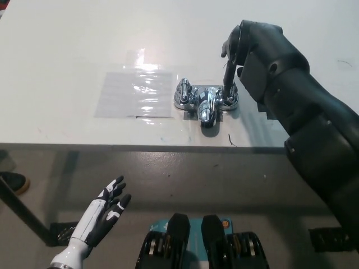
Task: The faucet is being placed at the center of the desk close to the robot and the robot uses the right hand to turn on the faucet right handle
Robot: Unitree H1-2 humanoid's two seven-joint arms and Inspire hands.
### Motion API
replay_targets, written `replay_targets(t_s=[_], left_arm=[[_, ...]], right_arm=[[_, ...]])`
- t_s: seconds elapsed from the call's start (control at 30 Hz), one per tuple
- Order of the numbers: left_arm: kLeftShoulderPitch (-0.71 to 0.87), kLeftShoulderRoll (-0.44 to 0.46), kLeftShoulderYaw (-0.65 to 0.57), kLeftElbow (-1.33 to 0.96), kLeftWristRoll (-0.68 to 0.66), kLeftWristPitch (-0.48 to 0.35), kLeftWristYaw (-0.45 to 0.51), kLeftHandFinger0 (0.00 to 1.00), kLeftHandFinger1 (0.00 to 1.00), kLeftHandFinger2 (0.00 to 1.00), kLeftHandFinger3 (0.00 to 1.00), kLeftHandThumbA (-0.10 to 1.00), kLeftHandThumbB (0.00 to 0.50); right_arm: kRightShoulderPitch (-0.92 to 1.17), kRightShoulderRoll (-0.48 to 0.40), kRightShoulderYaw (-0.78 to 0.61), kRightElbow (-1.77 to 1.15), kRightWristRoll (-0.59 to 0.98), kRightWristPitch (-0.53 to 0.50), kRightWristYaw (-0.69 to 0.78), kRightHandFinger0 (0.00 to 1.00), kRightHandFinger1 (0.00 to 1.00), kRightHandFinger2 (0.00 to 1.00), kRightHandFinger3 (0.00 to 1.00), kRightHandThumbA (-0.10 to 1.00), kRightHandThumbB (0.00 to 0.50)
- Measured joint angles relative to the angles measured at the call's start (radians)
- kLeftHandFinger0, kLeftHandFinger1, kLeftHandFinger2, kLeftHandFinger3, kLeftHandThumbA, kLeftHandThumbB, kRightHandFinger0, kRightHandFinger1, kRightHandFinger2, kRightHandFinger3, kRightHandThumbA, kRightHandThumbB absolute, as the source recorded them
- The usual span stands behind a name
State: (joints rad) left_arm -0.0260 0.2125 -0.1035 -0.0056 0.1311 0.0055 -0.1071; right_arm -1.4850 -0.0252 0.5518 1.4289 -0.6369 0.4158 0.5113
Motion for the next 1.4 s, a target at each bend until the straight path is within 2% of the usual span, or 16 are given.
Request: replay_targets(t_s=[0.03,0.33,0.37,0.47,0.5,0.67,0.93,0.97,1.07,1.13,1.17,1.2,1.3,1.4], left_arm=[[-0.001,0.000,0.000,0.000,0.000,0.000,0.000,1.00,1.00,1.00,1.00,0.88,0.455],[-0.003,0.000,0.000,-0.002,0.000,0.002,0.000,1.00,1.00,1.00,1.00,0.90,0.451],[-0.003,0.000,0.000,-0.003,0.000,0.002,0.000,1.00,1.00,1.00,1.00,0.90,0.458],[-0.003,0.000,0.000,-0.010,0.001,0.005,0.000,1.00,1.00,1.00,1.00,0.91,0.457],[-0.003,0.000,0.000,-0.013,0.002,0.006,0.000,1.00,1.00,1.00,1.00,0.91,0.452],[-0.004,0.000,0.000,-0.024,0.003,0.008,0.000,1.00,1.00,1.00,1.00,0.91,0.452],[-0.010,0.001,0.000,-0.034,0.005,0.010,0.000,1.00,1.00,1.00,1.00,0.92,0.443],[-0.010,0.001,0.000,-0.035,0.005,0.010,0.000,1.00,1.00,1.00,1.00,0.92,0.462],[-0.011,0.000,0.000,-0.039,0.005,0.012,0.000,1.00,1.00,1.00,1.00,0.92,0.458],[-0.012,0.000,0.000,-0.041,0.005,0.012,0.000,1.00,1.00,1.00,1.00,0.91,0.453],[-0.013,0.000,0.000,-0.041,0.005,0.012,0.000,1.00,1.00,1.00,1.00,0.92,0.454],[-0.014,0.000,0.000,-0.041,0.005,0.012,0.000,1.00,1.00,1.00,1.00,0.91,0.451],[-0.016,0.000,0.000,-0.043,0.005,0.012,0.000,1.00,1.00,1.00,1.00,0.90,0.438],[-0.016,0.000,-0.002,-0.045,0.005,0.012,0.000,1.00,1.00,1.00,1.00,0.89,0.433]], right_arm=[[0.000,0.001,0.000,0.001,0.000,-0.002,0.004,1.00,1.00,1.00,1.00,1.00,0.225],[0.016,0.027,-0.001,0.001,0.004,-0.006,0.008,1.00,1.00,1.00,1.00,1.00,0.236],[0.018,0.029,-0.001,0.001,0.004,-0.006,0.008,1.00,1.00,1.00,1.00,1.00,0.259],[0.022,0.031,-0.002,0.001,0.005,-0.006,-0.009,1.00,1.00,1.00,1.00,1.00,0.275],[0.025,0.031,-0.002,0.001,0.005,-0.006,-0.015,1.00,1.00,1.00,1.00,1.00,0.294],[0.042,0.034,-0.006,0.001,0.008,-0.002,-0.055,1.00,1.00,1.00,1.00,1.00,0.311],[0.047,0.033,0.009,0.002,0.010,-0.003,-0.084,1.00,1.00,1.00,1.00,1.00,0.267],[0.047,0.032,0.011,0.002,0.009,-0.003,-0.084,1.00,1.00,1.00,1.00,1.00,0.260],[0.046,0.028,0.026,0.005,0.009,-0.004,-0.082,1.00,1.00,1.00,1.00,1.00,0.259],[0.046,0.024,0.030,0.006,0.009,-0.003,-0.081,1.00,1.00,1.00,1.00,1.00,0.236],[0.046,0.023,0.031,0.006,0.009,-0.003,-0.081,1.00,1.00,1.00,1.00,1.00,0.206],[0.045,0.020,0.031,0.006,0.009,-0.004,-0.078,1.00,1.00,1.00,1.00,1.00,0.222],[0.045,0.010,0.031,0.008,0.010,-0.006,-0.068,1.00,1.00,1.00,1.00,1.00,0.213],[0.045,0.000,0.034,0.010,0.010,-0.007,-0.056,1.00,1.00,1.00,1.00,1.00,0.226]])
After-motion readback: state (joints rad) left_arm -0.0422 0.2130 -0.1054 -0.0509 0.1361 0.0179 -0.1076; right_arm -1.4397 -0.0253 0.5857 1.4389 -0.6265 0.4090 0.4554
